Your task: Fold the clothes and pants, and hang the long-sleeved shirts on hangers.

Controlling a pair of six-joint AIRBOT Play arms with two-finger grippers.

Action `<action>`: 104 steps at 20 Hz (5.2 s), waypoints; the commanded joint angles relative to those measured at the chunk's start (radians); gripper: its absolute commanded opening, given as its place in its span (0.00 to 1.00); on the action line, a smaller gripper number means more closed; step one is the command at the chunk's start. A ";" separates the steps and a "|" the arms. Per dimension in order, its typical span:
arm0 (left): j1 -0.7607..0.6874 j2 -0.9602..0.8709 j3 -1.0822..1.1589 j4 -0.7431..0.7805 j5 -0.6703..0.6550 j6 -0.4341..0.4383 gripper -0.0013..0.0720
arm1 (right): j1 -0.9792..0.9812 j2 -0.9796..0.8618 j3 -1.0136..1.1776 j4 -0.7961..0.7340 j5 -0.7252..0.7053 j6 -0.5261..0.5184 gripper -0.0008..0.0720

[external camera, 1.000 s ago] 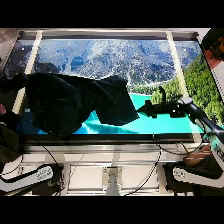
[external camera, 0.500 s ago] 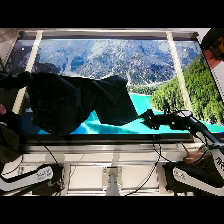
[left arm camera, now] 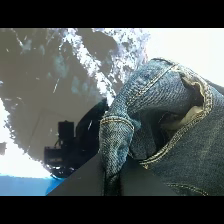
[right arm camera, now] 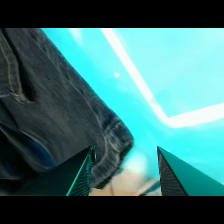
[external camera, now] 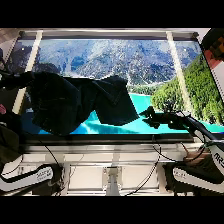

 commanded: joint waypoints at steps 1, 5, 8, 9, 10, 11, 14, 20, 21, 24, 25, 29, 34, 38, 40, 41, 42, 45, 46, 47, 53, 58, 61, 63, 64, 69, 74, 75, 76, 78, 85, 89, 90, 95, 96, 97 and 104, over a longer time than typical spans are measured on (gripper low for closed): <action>-0.002 0.000 0.001 -0.002 0.000 0.001 0.06 | 0.065 -0.050 0.023 0.017 -0.032 0.000 0.62; -0.008 0.000 0.001 -0.002 0.003 0.001 0.06 | 0.193 -0.101 0.100 0.015 -0.132 0.000 0.53; -0.008 -0.001 0.001 -0.002 0.008 0.001 0.06 | 0.194 -0.114 0.150 -0.001 -0.148 0.000 0.12; -0.008 -0.001 0.001 -0.002 0.016 0.001 0.06 | 0.182 -0.114 0.164 -0.017 -0.145 0.000 0.04; -0.008 -0.002 0.001 -0.002 0.027 0.001 0.06 | 0.167 -0.111 0.177 -0.034 -0.136 0.001 0.04; -0.008 -0.003 0.001 -0.002 0.044 0.001 0.06 | 0.142 -0.104 0.188 -0.066 -0.128 0.012 0.04; -0.008 -0.016 0.001 -0.002 0.111 -0.004 0.06 | 0.015 -0.067 0.220 -0.207 -0.059 0.093 0.04; -0.012 -0.076 0.001 -0.002 0.130 -0.003 0.06 | -0.351 -0.032 0.433 -0.517 0.178 0.118 0.04; -0.020 -0.087 0.001 -0.002 0.130 -0.003 0.06 | -0.402 -0.033 0.480 -0.552 0.175 0.118 0.04; -0.056 -0.112 0.001 -0.002 0.137 -0.003 0.06 | -0.483 -0.052 0.613 -0.619 0.081 0.117 0.04; -0.071 -0.119 0.001 -0.002 0.141 -0.003 0.06 | -0.487 -0.075 0.664 -0.646 0.044 0.115 0.04; -0.139 -0.148 0.001 -0.002 0.161 -0.003 0.06 | -0.460 -0.262 0.869 -0.658 0.040 0.119 0.04; -0.180 -0.171 0.001 -0.002 0.272 -0.128 0.06 | -0.380 -0.526 1.125 -0.680 0.099 0.183 0.04; -0.164 -0.179 0.001 0.006 0.367 -0.212 0.06 | -0.377 -0.629 1.287 -0.790 0.133 0.343 0.04; -0.151 -0.184 0.001 0.006 0.401 -0.214 0.06 | -0.377 -0.640 1.361 -0.865 0.141 0.356 0.04; -0.145 -0.189 0.001 0.005 0.412 -0.220 0.06 | -0.377 -0.643 1.393 -0.883 0.146 0.359 0.04; -0.140 -0.194 0.001 0.005 0.421 -0.240 0.06 | -0.377 -0.648 1.423 -0.890 0.155 0.359 0.04; -0.137 -0.209 0.001 0.005 0.469 -0.261 0.06 | -0.375 -0.672 1.488 -0.888 0.190 0.367 0.04; -0.137 -0.212 0.001 0.005 0.483 -0.273 0.06 | -0.376 -0.680 1.503 -0.888 0.200 0.367 0.04; -0.136 -0.214 0.001 0.005 0.494 -0.281 0.06 | -0.376 -0.684 1.509 -0.888 0.201 0.367 0.04; -0.131 -0.219 0.001 0.006 0.497 -0.280 0.06 | -0.357 -0.685 1.509 -0.874 0.158 0.366 0.04; -0.109 -0.219 0.001 0.006 0.493 -0.281 0.05 | -0.332 -0.686 1.509 -0.882 0.111 0.412 0.04; -0.082 -0.219 0.001 0.006 0.493 -0.281 0.05 | -0.332 -0.685 1.509 -0.882 0.090 0.460 0.04; -0.066 -0.221 0.001 0.005 0.497 -0.280 0.06 | -0.332 -0.686 1.509 -0.875 0.090 0.460 0.04; -0.064 -0.223 0.001 0.005 0.502 -0.280 0.06 | -0.332 -0.686 1.509 -0.875 0.087 0.460 0.04; -0.084 -0.230 0.001 0.002 0.631 -0.280 0.42 | -0.332 -0.686 1.509 -0.819 0.008 0.456 0.60; -0.084 -0.230 0.001 0.002 0.657 -0.280 0.52 | -0.332 -0.686 1.509 -0.816 0.035 0.441 0.60; -0.084 -0.228 0.001 0.001 0.652 -0.280 0.52 | -0.332 -0.686 1.509 -0.816 0.059 0.441 0.59; -0.084 -0.224 0.001 0.001 0.645 -0.280 0.51 | -0.333 -0.685 1.509 -0.820 0.095 0.441 0.37; -0.087 -0.211 0.001 -0.016 0.609 -0.280 0.26 | -0.341 -0.685 1.509 -0.826 0.183 0.436 0.04; -0.101 -0.090 0.001 -0.076 0.214 0.052 0.06 | -0.518 -0.697 1.469 -0.519 0.579 0.175 0.03; -0.156 -0.011 0.000 -0.336 0.096 0.262 0.06 | -0.597 -0.710 1.351 -0.497 0.752 0.169 0.04; -0.178 0.001 0.001 -0.358 0.101 0.275 0.06 | -0.594 -0.710 1.319 -0.501 0.748 0.170 0.13; -0.262 0.015 0.000 -0.359 0.103 0.275 0.06 | -0.530 -0.717 1.286 -0.515 0.635 0.171 0.54; -0.273 0.015 0.000 -0.359 0.103 0.275 0.06 | -0.516 -0.722 1.286 -0.509 0.611 0.172 0.54; -0.283 0.015 0.000 -0.359 0.103 0.275 0.06 | -0.499 -0.730 1.286 -0.494 0.591 0.172 0.54; -0.309 0.015 0.000 -0.359 0.103 0.275 0.06 | -0.449 -0.766 1.286 -0.531 0.478 0.243 0.50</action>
